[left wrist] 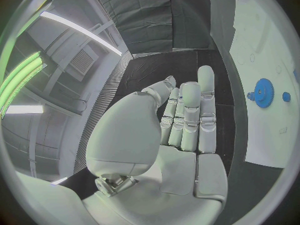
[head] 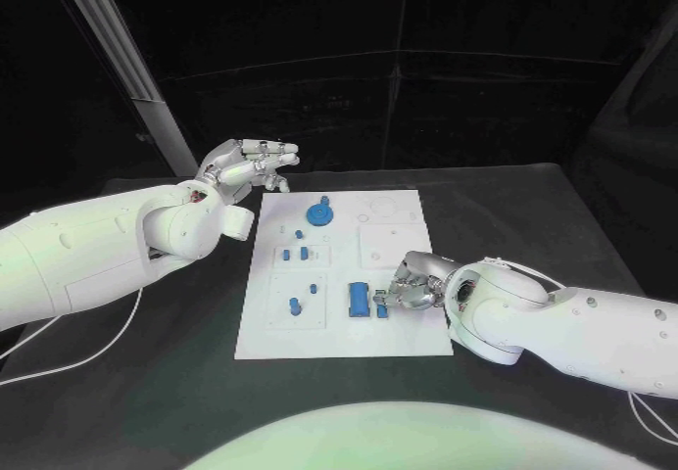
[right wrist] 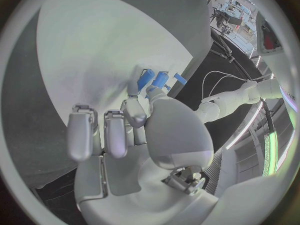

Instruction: Assemble the parts on the task board

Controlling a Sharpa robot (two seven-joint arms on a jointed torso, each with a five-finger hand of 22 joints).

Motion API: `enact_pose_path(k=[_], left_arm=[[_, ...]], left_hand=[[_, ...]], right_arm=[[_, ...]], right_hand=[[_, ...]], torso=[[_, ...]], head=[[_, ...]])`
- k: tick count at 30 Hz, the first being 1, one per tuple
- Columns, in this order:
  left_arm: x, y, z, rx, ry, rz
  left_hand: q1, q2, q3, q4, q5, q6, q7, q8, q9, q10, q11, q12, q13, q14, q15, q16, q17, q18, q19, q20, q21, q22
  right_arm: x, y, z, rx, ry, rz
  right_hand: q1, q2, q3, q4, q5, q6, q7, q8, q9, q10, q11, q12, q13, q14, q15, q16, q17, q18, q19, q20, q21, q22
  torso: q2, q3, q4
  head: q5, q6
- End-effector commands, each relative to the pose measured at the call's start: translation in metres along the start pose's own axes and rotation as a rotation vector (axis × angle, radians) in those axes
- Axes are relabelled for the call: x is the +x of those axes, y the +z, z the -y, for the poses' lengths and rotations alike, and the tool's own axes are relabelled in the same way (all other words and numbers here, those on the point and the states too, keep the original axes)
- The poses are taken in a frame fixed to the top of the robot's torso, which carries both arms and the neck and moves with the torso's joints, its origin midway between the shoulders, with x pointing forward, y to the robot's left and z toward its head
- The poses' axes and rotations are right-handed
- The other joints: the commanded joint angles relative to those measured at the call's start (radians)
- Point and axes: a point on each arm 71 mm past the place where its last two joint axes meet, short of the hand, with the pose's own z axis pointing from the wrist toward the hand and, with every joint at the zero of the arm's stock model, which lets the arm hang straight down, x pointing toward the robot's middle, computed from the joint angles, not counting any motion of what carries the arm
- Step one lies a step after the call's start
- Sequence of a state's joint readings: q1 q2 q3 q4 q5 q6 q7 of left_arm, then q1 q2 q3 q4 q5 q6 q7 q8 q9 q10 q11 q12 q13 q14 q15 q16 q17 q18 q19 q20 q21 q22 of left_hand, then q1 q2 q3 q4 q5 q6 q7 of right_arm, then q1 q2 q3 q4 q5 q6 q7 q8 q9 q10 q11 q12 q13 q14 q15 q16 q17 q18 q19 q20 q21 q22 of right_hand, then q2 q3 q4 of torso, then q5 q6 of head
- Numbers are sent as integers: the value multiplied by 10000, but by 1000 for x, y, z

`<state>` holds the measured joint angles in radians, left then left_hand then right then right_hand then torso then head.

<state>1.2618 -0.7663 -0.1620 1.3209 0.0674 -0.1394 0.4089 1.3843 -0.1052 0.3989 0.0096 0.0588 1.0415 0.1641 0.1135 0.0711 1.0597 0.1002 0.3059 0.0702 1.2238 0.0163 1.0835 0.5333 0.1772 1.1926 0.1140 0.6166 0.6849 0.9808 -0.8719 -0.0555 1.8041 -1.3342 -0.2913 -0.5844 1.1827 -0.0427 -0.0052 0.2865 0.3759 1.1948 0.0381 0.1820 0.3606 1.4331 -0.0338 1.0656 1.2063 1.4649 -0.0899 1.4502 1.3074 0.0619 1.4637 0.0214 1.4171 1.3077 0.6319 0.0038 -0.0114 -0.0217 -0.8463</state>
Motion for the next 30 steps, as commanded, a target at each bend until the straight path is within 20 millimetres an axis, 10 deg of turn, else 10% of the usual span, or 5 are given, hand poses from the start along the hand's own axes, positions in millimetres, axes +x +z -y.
enact_pose_path(k=[1,5,19,30], left_arm=[[1,0,1,43,-84,-113],[1,0,1,38,-81,-105],[0,0,1,23,-80,-95],[-1,0,1,-6,-75,-83]], left_hand=[[6,2,45,9,41,-25,45,28,-9,-78,-2,47,-11,-90,-13,-69,-9,55,0,-3,-55,-12],[6,2,45,9,41,-25,45,28,-9,-78,-2,47,-11,-90,-13,-69,-9,55,0,-3,-55,-12],[-15,-6,54,10,38,-25,46,35,-7,-82,1,59,-11,-107,-10,-81,-43,54,-3,-1,-61,-14],[-16,-7,55,9,38,-26,46,36,-7,-84,1,59,-12,-115,-9,-90,-63,54,-4,-1,-62,-14]], right_arm=[[1,-1,-1,-49,-264,-109],[0,-2,-1,-109,-294,-135],[-2,-7,7,-300,-413,-250],[-3,-9,7,-536,-288,-229]], right_hand=[[-245,24,-307,9,-857,3,27,58,72,41,4,45,15,694,-61,18,715,-77,75,-67,36,51],[-440,75,-674,11,-1628,-37,23,105,166,47,4,49,45,696,-62,14,716,-77,80,-66,35,62],[421,128,-1010,-478,-2382,-167,47,168,336,15,20,-1,72,695,-55,2,713,-76,69,-65,16,59],[-110,296,-1669,-1,-3028,-229,52,215,459,9,33,-16,106,698,-39,-2,721,-76,69,-43,12,75]], torso=[[4,1,-12],[1,0,-6],[1,2,-4],[4,0,-6]], head=[[-2,-10],[-11,-12],[-14,14],[-11,16]])
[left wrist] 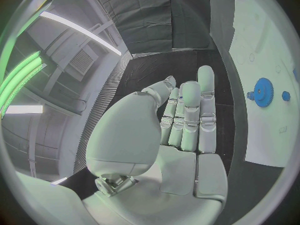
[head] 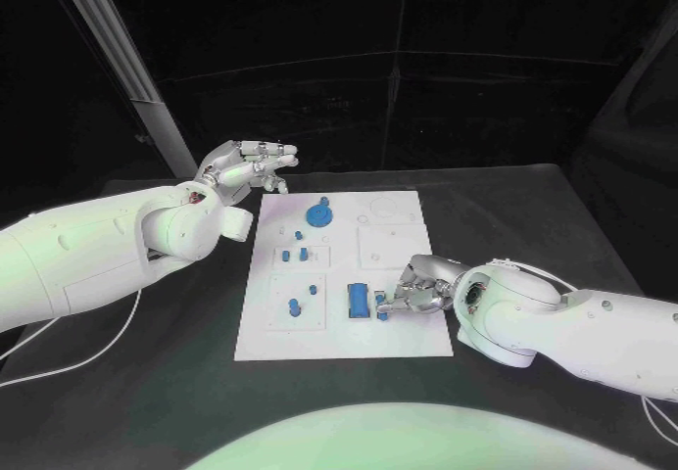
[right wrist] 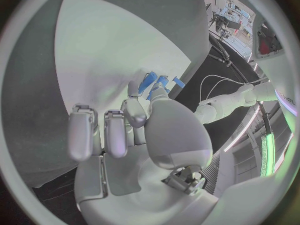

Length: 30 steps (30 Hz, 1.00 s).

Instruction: Assemble the parts on the task board

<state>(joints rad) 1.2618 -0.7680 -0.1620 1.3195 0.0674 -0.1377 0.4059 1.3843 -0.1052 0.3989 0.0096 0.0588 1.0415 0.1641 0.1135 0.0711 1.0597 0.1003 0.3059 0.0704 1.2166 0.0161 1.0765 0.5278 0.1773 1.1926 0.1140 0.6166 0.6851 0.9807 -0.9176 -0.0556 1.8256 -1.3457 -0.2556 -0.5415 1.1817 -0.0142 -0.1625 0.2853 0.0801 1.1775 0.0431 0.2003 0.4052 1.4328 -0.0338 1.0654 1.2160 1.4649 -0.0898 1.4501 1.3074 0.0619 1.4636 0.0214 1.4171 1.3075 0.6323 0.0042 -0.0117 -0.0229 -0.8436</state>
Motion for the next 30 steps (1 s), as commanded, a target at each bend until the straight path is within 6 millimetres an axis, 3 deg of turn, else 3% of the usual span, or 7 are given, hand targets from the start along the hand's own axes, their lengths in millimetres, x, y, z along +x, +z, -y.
enact_pose_path(k=[1,9,17,30], left_arm=[[1,0,1,18,-81,-104],[1,0,1,-1,-89,-125],[0,0,1,-9,-85,-111],[0,0,1,-12,-83,-108]], left_hand=[[-16,-7,55,9,38,-26,46,36,-8,-84,1,59,-13,-43,-8,-21,-8,54,-4,-1,-62,-17],[-21,-9,59,9,38,-29,46,36,-8,-89,2,60,-14,-54,-6,-31,-28,53,-7,0,-65,-18],[-24,-11,61,9,38,-31,47,36,-8,-92,3,61,-15,-60,-5,-35,-37,53,-9,1,-67,-19],[-24,-11,61,9,38,-31,47,36,-8,-92,3,61,-15,-60,-5,-35,-37,53,-9,1,-67,-19]], right_arm=[[0,-1,-3,-315,-4,-54],[0,-1,-1,-339,-81,-196],[4,-3,-2,-527,-368,-719],[3,-1,1,-438,-317,-593]], right_hand=[[-114,14,-119,18,-92,-57,2,34,18,10,34,-19,8,699,-41,3,729,-76,70,-44,13,80],[-107,29,-201,1,-157,-69,-1,42,39,12,34,-13,20,700,-42,5,733,-76,70,-43,12,81],[639,36,-254,-409,-140,-101,7,71,114,8,34,-14,46,701,-40,4,740,-82,75,-45,22,113],[620,192,-302,-371,-56,-102,12,82,137,13,39,-9,58,704,-37,12,755,-85,82,-42,31,132]], torso=[[0,-5,-2],[-6,-6,0],[5,-1,1],[0,-7,4]], head=[[2,-15],[1,-33],[7,-40],[6,-42]])
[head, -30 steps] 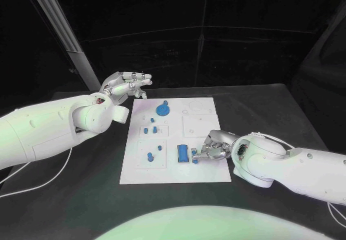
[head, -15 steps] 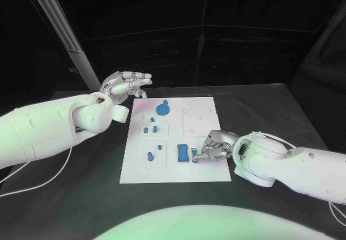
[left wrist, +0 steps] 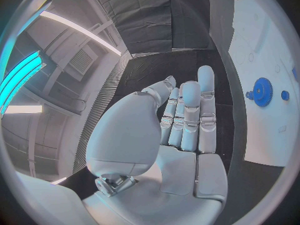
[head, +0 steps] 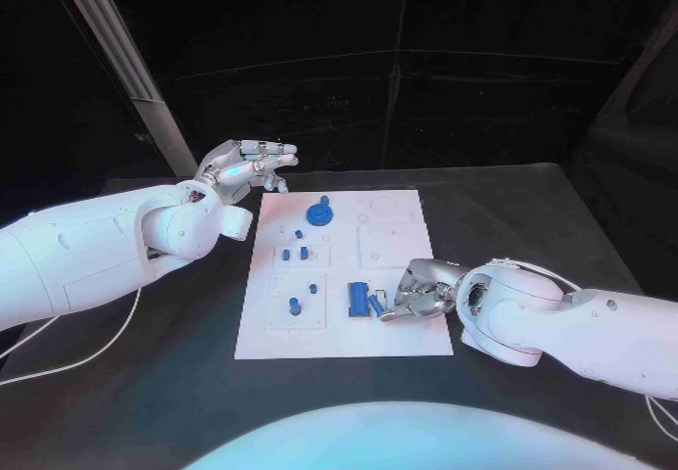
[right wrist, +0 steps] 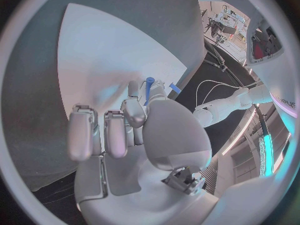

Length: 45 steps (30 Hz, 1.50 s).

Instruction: Assemble the parts on the task board

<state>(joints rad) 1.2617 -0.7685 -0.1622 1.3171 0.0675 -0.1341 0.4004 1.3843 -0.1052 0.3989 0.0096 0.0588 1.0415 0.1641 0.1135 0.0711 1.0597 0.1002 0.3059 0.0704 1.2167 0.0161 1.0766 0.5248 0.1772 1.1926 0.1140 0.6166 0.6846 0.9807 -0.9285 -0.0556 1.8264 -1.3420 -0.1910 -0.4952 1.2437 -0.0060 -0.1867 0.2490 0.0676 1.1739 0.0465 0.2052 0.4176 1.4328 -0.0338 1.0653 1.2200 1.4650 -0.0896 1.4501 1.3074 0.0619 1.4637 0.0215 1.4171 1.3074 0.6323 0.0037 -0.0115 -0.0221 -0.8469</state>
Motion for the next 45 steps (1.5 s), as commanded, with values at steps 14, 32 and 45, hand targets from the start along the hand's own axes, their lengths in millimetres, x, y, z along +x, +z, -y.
enact_pose_path(k=[14,32,45], left_arm=[[1,0,1,44,-75,-94],[0,1,1,39,-74,-97],[1,1,1,33,-74,-105]], left_hand=[[-24,-11,61,9,38,-31,47,36,-8,-92,4,61,-16,-61,-5,-36,-7,53,-9,1,-67,-14],[-25,-11,80,0,39,-35,46,40,-8,-101,4,68,-17,-80,-4,-44,-27,53,-19,2,-75,-17],[-25,-11,83,-2,40,-36,46,41,-8,-103,4,70,-18,-84,-4,-46,-30,53,-21,2,-77,-18]], right_arm=[[-1,2,-1,-123,88,96],[0,2,-5,-273,190,64],[0,4,-8,-387,362,175]], right_hand=[[-307,485,-320,324,672,-75,-43,55,75,40,24,20,60,708,-47,21,775,-91,97,-47,49,174],[-404,811,-470,390,1388,-63,-57,70,120,78,10,72,115,718,-57,51,824,-98,112,-56,69,215],[-300,1043,-635,379,3440,-80,-78,49,153,99,-10,75,154,722,-75,63,850,-98,113,-75,66,230]], torso=[[-5,1,-3],[5,0,-1],[-2,-2,9]], head=[[-16,3],[-42,25],[-58,33]])
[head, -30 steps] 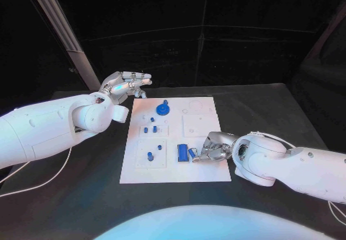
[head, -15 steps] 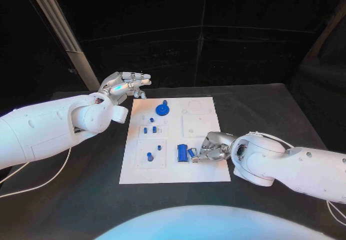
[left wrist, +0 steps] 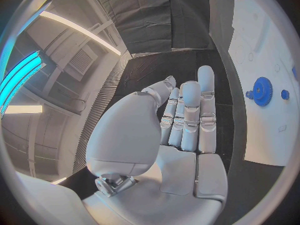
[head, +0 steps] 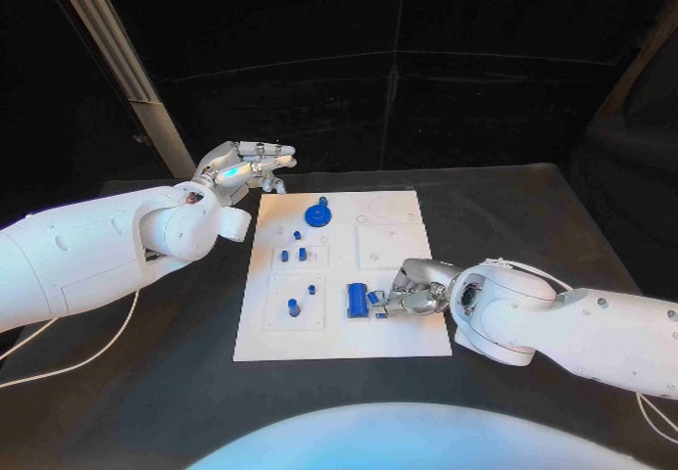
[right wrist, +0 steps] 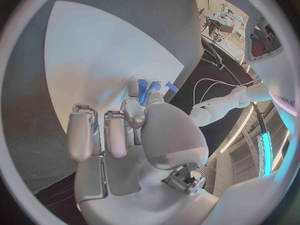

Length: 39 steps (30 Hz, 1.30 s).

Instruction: Assemble the parts on the task board

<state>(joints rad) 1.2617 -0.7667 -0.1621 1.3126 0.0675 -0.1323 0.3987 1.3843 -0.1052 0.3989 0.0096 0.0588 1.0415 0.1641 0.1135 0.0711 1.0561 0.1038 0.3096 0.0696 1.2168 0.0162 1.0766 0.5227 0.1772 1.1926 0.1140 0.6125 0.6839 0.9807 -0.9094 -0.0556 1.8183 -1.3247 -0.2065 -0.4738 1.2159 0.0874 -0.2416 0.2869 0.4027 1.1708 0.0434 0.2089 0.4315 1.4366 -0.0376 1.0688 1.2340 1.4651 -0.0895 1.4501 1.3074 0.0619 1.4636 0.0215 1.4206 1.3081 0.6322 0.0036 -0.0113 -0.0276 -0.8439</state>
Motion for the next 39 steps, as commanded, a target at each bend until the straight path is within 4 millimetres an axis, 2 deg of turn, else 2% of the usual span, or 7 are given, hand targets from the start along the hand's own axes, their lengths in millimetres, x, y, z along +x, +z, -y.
enact_pose_path(k=[1,7,17,25,32,37,39], left_arm=[[1,1,1,47,-80,-115],[2,1,1,43,-83,-126],[2,1,1,30,-83,-128],[2,1,1,24,-81,-127],[2,1,1,24,-80,-124],[2,1,1,23,-77,-117],[1,1,1,22,-77,-114]], left_hand=[[-25,-12,83,-2,39,-36,46,41,-8,-67,-32,32,-9,-84,-4,-46,-9,53,-21,2,-36,-10],[-25,-12,83,-2,39,-36,46,41,-8,-67,-32,32,-9,-84,-4,-46,-9,53,-21,2,-36,-10],[-25,-12,83,-2,39,-36,46,41,-8,-67,-32,32,-9,-84,-4,-46,-9,53,-21,2,-36,-10],[-25,-12,83,-2,39,-36,46,41,-8,-67,-32,32,-9,-84,-4,-46,-9,53,-21,2,-36,-10],[-29,-16,97,-9,39,-40,46,45,-8,-73,-31,40,-10,-97,-3,-50,-22,53,-27,3,-43,-12],[-29,-16,97,-9,39,-40,46,45,-8,-73,-31,40,-10,-97,-3,-50,-22,53,-27,3,-43,-12],[-29,-16,97,-9,39,-40,46,45,-8,-73,-31,40,-10,-97,-3,-50,-22,53,-27,3,-43,-12]], right_arm=[[-1,1,-1,-87,144,156],[-2,2,-1,16,54,214],[-3,5,1,341,-416,404],[-2,7,-1,357,-659,380],[-2,8,-3,308,-771,462],[-2,8,-5,268,-775,486],[-2,8,-5,254,-741,468]], right_hand=[[-21,109,-91,0,111,-49,-46,12,14,61,28,39,14,722,-76,65,852,-98,113,-75,29,221],[-5,93,-102,-14,144,-50,-48,11,15,64,26,48,22,722,-77,66,854,-100,116,-76,34,230],[240,-86,-175,-146,20,-30,-56,18,29,86,17,86,57,724,-83,70,862,-102,123,-80,39,244],[296,-213,-270,-172,-123,-11,-53,23,37,101,20,106,76,729,-83,89,893,-101,122,-80,34,239],[277,-218,-294,-151,-142,-4,-52,25,39,106,21,117,85,729,-82,89,894,-100,122,-80,33,239],[261,-63,-290,-47,378,12,-68,17,39,124,8,130,103,734,-89,105,920,-101,126,-85,34,246],[350,89,-207,-50,699,17,-84,10,37,137,-6,154,123,739,-99,121,945,-101,130,-91,36,252]], torso=[[-1,-1,9],[3,-1,-2],[2,2,13],[2,3,-3],[2,0,-6],[0,0,3],[2,1,5]], head=[[-3,6],[3,10],[12,-3],[23,-17],[4,-21],[-8,-18],[-6,-18]])
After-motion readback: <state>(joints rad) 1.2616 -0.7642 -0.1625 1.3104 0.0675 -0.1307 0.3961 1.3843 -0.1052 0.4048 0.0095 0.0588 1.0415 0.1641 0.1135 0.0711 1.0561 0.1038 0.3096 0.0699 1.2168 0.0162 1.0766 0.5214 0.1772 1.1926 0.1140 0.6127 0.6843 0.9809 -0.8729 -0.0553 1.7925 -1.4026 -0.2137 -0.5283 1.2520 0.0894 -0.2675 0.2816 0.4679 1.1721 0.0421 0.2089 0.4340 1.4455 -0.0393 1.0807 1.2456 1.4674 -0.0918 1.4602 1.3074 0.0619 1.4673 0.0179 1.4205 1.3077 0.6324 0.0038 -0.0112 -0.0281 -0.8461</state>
